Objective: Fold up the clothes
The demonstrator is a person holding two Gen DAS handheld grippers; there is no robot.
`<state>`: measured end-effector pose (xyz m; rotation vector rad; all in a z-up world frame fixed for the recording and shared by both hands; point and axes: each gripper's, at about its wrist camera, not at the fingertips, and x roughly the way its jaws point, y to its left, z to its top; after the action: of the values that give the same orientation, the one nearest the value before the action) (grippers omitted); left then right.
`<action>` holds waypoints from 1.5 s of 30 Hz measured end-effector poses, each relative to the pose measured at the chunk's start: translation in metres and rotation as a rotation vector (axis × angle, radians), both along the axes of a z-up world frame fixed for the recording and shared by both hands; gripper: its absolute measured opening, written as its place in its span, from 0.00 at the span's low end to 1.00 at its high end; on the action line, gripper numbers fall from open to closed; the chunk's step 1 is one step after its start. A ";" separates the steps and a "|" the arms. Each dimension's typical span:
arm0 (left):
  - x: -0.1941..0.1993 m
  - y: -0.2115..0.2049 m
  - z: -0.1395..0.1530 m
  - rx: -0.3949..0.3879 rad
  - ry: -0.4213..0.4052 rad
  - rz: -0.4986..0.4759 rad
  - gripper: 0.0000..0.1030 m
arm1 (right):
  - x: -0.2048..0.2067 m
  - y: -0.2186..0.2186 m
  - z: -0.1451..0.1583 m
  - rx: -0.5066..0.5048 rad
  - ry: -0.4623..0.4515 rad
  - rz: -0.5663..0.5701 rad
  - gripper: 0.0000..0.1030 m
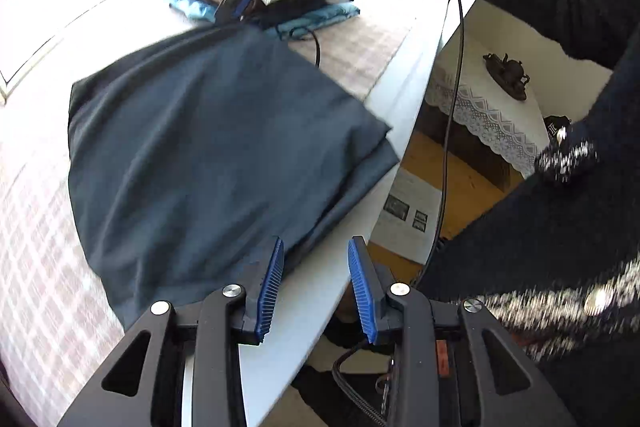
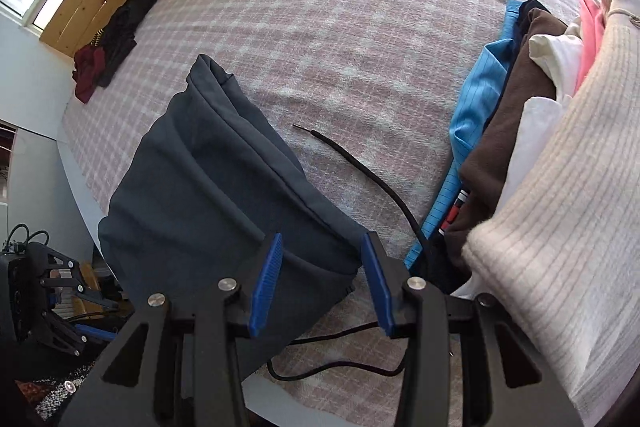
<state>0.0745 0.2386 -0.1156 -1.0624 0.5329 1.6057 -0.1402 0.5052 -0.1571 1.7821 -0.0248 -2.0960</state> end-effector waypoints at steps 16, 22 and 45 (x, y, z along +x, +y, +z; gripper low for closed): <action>0.024 0.113 -0.013 -0.023 0.205 -0.189 0.04 | -0.011 0.018 -0.012 -0.088 -0.007 0.023 0.40; 0.024 0.107 -0.008 -0.026 0.194 -0.169 0.03 | -0.019 0.005 -0.024 -0.045 -0.029 0.132 0.40; 0.014 0.097 0.005 0.019 0.158 -0.179 0.25 | 0.015 0.025 0.007 -0.052 0.063 0.010 0.45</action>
<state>0.0882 0.3354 -0.1109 -0.8529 0.6976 1.5396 -0.1250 0.5301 -0.1502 1.6824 -0.0523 -2.1237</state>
